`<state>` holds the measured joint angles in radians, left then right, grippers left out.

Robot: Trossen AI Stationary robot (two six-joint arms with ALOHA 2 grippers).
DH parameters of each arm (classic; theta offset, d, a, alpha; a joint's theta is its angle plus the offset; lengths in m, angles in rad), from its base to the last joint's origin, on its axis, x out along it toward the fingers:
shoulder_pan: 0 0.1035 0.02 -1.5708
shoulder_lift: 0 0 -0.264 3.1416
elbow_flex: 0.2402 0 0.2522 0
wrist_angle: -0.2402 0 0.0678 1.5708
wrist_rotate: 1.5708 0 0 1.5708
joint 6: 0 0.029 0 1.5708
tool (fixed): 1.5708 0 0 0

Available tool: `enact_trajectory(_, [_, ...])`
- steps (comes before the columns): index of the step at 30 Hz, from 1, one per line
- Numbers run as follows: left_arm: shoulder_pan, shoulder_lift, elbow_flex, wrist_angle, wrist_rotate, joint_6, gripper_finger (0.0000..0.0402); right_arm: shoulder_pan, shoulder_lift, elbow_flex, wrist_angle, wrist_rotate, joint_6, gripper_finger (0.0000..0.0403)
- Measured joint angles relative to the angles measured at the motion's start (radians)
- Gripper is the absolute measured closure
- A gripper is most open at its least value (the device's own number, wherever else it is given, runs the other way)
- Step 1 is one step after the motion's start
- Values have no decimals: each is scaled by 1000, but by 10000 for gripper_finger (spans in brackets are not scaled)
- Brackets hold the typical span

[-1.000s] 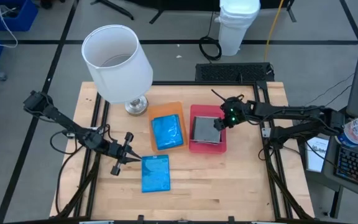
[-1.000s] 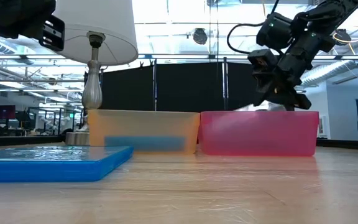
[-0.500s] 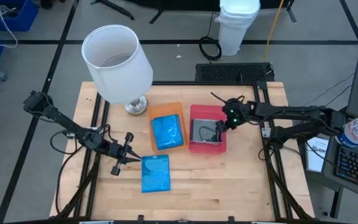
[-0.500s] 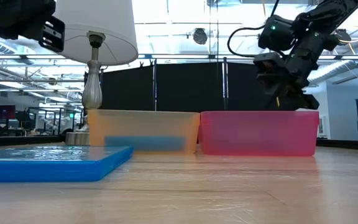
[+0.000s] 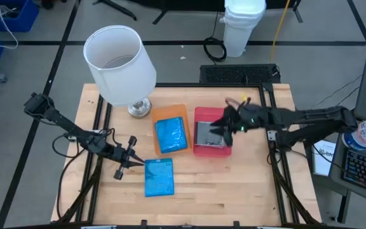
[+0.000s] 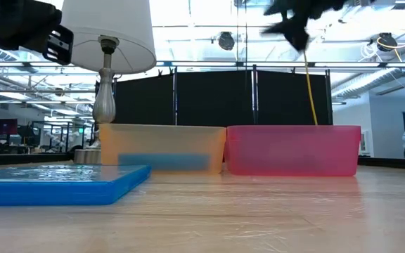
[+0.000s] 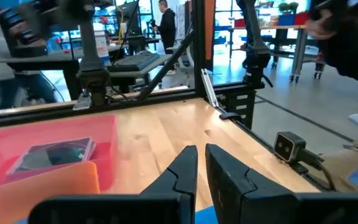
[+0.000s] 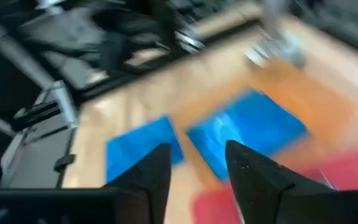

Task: Pick & place jewel cases by type
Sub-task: Put the black CD case into the orange bin

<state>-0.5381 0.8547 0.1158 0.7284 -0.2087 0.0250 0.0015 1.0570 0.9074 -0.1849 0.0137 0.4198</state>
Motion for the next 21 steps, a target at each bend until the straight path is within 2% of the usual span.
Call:
enact_trajectory(4, [0, 0, 0, 1, -9, 50, 360, 197, 101, 0, 161, 135, -140, 312])
enact_trajectory(9, [0, 0, 0, 0, -76, 111, 360, 357, 330, -2, 435, 194, -309, 391])
enact_trajectory(15, [0, 3, 0, 0, -107, 85, 360, 426, 585, -2, 793, 192, -465, 387])
enact_trajectory(21, [0, 3, 0, -20, -107, -1, 360, 432, 714, -3, 834, 192, -554, 401])
